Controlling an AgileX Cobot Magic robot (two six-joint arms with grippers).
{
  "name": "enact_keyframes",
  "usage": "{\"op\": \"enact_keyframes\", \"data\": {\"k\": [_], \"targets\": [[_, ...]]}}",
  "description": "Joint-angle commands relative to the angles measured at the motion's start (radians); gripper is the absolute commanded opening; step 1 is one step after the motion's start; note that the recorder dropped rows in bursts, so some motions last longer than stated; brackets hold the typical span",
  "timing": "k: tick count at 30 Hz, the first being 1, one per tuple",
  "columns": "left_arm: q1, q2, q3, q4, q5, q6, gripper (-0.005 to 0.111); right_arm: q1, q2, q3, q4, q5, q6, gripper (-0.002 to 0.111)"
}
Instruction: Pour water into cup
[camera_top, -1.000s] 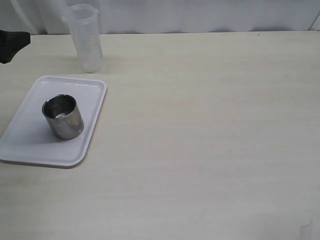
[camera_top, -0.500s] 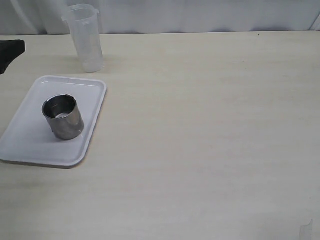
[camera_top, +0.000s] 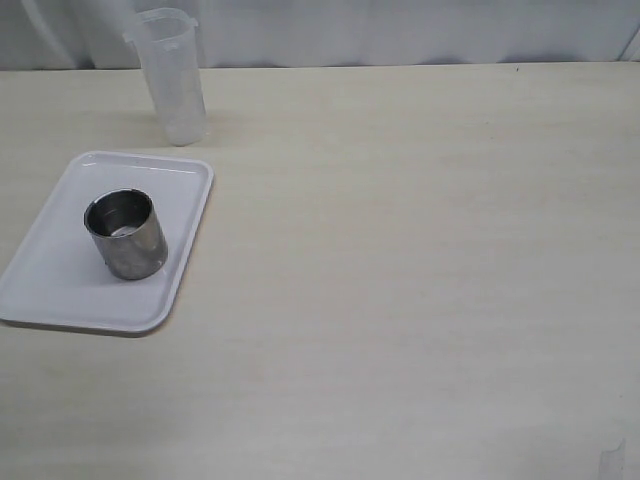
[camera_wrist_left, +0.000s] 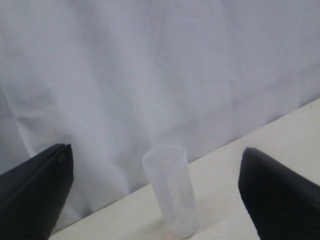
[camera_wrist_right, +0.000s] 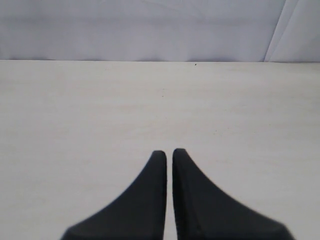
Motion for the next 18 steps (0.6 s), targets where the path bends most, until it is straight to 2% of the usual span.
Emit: {"op": "enact_keyframes", "data": {"k": [1, 3, 8, 13, 18], "targets": [[0.0, -0.026, 0.004, -0.009, 0.003, -0.003, 0.084, 0.013, -0.006, 0.003, 0.002, 0.0, -0.006, 0.004], [0.0, -0.026, 0.004, -0.058, 0.003, -0.003, 0.084, 0.013, -0.006, 0.003, 0.002, 0.0, -0.006, 0.004], [0.0, -0.061, 0.004, -0.31, 0.029, -0.003, 0.084, 0.013, -0.006, 0.003, 0.002, 0.0, -0.006, 0.004], [0.0, -0.141, 0.004, -0.534, 0.141, -0.003, 0.084, 0.013, -0.006, 0.003, 0.002, 0.0, -0.006, 0.004], [0.0, -0.234, 0.004, -0.878, 0.294, -0.003, 0.084, 0.013, -0.006, 0.003, 0.002, 0.0, -0.006, 0.004]]}}
